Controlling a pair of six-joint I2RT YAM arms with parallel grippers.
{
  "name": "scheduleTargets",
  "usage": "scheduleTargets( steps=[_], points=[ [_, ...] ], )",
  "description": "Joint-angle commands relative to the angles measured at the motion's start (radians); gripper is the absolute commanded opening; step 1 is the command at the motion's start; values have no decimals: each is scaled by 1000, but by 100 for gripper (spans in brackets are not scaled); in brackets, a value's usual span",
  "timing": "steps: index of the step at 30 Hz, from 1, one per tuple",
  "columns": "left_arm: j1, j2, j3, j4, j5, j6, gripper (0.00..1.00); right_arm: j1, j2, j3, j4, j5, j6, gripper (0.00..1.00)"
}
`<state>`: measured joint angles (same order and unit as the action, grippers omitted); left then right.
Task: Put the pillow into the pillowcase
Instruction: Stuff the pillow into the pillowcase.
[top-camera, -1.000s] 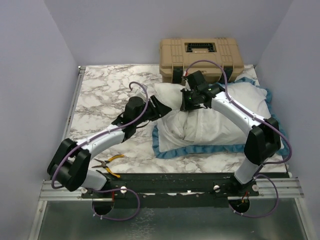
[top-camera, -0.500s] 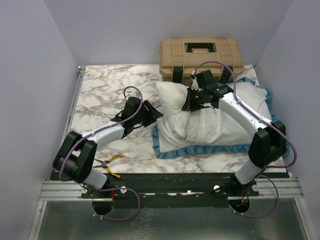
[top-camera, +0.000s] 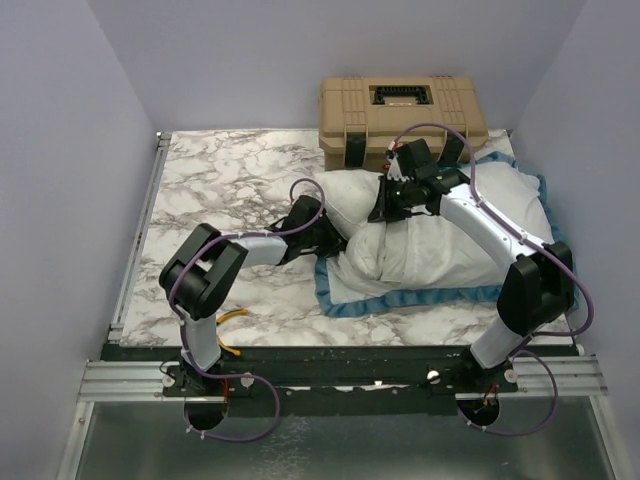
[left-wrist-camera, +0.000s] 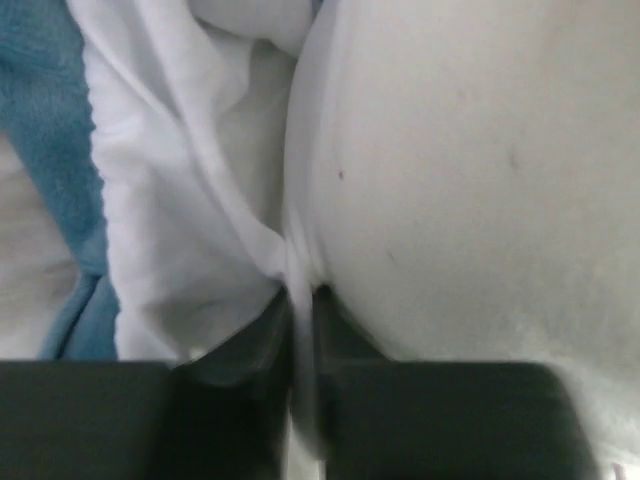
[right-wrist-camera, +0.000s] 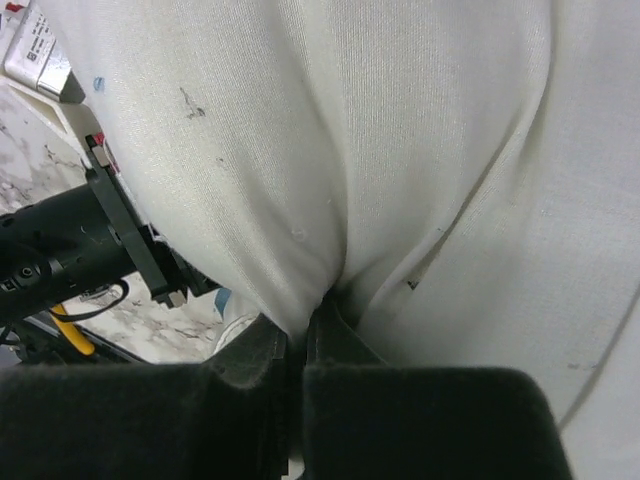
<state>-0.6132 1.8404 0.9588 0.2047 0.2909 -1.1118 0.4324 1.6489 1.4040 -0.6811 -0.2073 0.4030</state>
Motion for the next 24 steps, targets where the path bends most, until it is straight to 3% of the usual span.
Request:
scheduleTargets(
  steps=[1,17,24],
  points=[
    [-27,19,3,0,13,-8,0,-28,-12,-2,-36,46,-6,0],
    [4,-477,-251,-47,-249,-30,0,-65,-102,1,-69,245,-83,0],
    [4,-582,-248,-203,-389,11,0,-63,-88,-13,-77,271,-150,0]
  ],
)
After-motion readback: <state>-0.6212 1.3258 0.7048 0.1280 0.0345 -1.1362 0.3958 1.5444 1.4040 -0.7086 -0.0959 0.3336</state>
